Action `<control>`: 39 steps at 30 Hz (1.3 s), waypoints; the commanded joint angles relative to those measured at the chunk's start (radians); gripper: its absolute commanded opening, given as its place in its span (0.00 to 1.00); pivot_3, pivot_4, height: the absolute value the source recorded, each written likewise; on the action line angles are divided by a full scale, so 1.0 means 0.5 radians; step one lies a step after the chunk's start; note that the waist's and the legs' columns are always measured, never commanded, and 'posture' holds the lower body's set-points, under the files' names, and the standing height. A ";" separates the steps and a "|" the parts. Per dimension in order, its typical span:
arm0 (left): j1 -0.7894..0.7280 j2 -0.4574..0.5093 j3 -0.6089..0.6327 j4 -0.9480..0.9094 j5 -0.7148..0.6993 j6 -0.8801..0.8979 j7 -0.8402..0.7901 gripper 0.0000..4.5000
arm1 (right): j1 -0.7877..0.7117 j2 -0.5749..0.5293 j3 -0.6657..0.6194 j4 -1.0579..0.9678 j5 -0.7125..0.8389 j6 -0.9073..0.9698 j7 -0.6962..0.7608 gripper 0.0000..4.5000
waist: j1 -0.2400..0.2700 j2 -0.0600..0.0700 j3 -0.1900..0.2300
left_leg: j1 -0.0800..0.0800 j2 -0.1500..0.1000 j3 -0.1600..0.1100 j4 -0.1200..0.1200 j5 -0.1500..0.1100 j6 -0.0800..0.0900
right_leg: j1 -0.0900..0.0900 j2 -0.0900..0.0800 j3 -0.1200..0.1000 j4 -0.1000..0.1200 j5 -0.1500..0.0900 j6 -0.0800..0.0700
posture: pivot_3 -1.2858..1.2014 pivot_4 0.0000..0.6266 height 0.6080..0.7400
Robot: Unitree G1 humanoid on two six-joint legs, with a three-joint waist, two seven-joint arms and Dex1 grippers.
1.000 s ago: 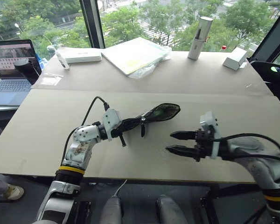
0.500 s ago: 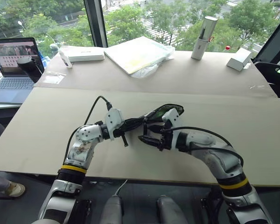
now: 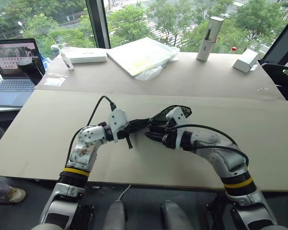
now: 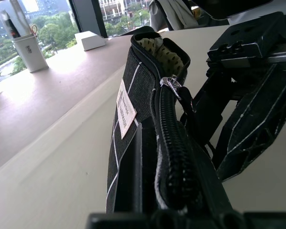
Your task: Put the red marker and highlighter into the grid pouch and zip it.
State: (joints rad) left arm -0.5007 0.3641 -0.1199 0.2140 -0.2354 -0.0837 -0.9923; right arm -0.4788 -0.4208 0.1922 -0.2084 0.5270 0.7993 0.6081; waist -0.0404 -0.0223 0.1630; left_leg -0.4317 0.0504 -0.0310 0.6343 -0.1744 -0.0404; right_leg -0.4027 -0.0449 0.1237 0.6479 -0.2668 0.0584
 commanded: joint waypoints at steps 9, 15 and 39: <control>-0.039 0.022 0.037 0.071 0.004 -0.104 -0.012 0.00 | 0.017 -0.102 -0.158 -0.122 -0.006 0.027 0.021 0.01 | -0.001 0.000 0.000 | 0.000 0.000 0.000 0.000 0.000 0.000 | 0.000 0.000 0.000 0.000 0.000 0.000 | 0.52 0.24 1.00; -0.013 0.032 0.030 0.107 0.019 -0.163 -0.026 0.00 | 0.013 -0.386 -0.359 0.177 -0.186 -0.162 0.051 0.01 | 0.008 0.000 0.000 | 0.000 0.000 0.000 0.000 0.000 0.000 | 0.001 0.000 0.000 -0.001 0.000 0.000 | 0.52 0.24 1.00; -0.028 0.016 0.012 0.213 0.017 -0.280 -0.102 0.00 | 0.195 -0.606 -0.696 0.283 0.009 -0.086 0.433 0.57 | 0.013 0.000 0.000 | 0.000 -0.001 0.000 -0.001 0.000 0.000 | 0.001 -0.001 0.001 -0.001 0.000 0.000 | 0.52 0.24 1.00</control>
State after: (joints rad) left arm -0.5009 0.3709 -0.1218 0.3329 -0.2163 -0.2003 -1.0346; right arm -0.3880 -0.6827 -0.0962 -0.0530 0.5311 0.7729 0.7995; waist -0.0337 -0.0225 0.1631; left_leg -0.4318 0.0496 -0.0308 0.6342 -0.1744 -0.0404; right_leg -0.4022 -0.0456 0.1240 0.6472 -0.2669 0.0586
